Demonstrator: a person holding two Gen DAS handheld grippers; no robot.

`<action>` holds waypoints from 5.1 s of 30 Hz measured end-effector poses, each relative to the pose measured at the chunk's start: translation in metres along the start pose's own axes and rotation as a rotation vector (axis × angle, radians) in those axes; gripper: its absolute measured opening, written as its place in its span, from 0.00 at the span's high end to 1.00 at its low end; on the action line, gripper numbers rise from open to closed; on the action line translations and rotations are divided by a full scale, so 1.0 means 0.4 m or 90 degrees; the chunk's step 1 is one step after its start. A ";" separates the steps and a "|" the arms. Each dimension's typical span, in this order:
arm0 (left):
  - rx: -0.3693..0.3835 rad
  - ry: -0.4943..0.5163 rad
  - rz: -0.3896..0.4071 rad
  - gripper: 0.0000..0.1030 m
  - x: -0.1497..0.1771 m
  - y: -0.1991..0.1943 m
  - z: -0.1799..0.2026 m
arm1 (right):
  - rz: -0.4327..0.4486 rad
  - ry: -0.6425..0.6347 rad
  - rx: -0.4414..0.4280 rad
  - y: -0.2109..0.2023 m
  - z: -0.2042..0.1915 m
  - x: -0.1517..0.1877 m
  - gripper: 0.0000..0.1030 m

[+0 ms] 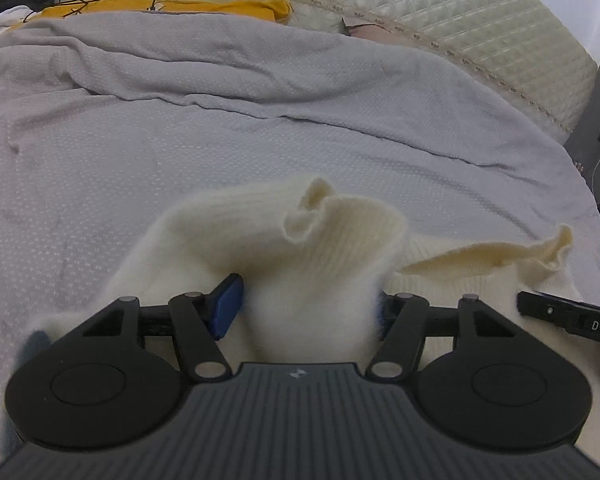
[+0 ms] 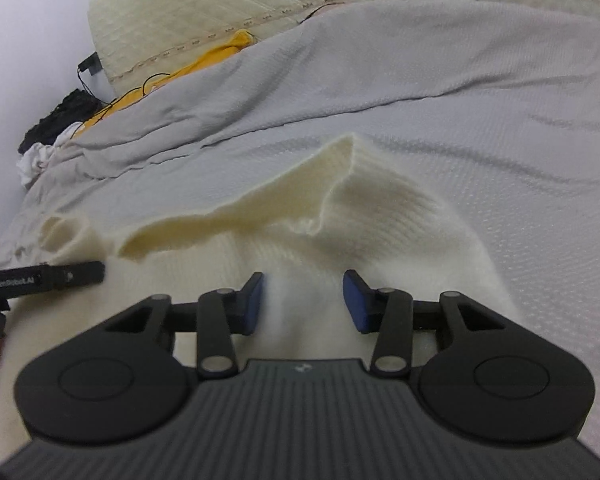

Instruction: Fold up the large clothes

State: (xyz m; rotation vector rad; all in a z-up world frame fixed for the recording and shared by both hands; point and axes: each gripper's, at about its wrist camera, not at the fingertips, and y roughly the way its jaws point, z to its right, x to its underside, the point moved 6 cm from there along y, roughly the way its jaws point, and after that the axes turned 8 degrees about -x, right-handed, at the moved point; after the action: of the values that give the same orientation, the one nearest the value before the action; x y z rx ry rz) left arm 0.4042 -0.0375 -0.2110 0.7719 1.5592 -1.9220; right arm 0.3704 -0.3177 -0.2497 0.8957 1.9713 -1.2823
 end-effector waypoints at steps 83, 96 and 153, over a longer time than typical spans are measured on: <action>-0.070 -0.169 0.165 0.89 -0.056 -0.334 -0.225 | 0.134 -0.012 0.117 -0.254 0.056 -0.061 0.91; -0.114 -0.171 0.060 0.89 -0.002 -0.151 -0.249 | 0.081 0.051 0.175 -0.187 0.174 -0.001 0.91; 0.109 -0.258 -0.050 0.18 0.367 -0.573 0.007 | -0.004 0.573 -0.136 -0.350 -0.118 0.340 0.12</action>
State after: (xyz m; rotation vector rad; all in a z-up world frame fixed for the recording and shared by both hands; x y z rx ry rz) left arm 0.1380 -0.0064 -0.1630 0.3564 1.2060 -2.1278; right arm 0.1728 -0.2877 -0.2684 1.5221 2.7004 -0.6702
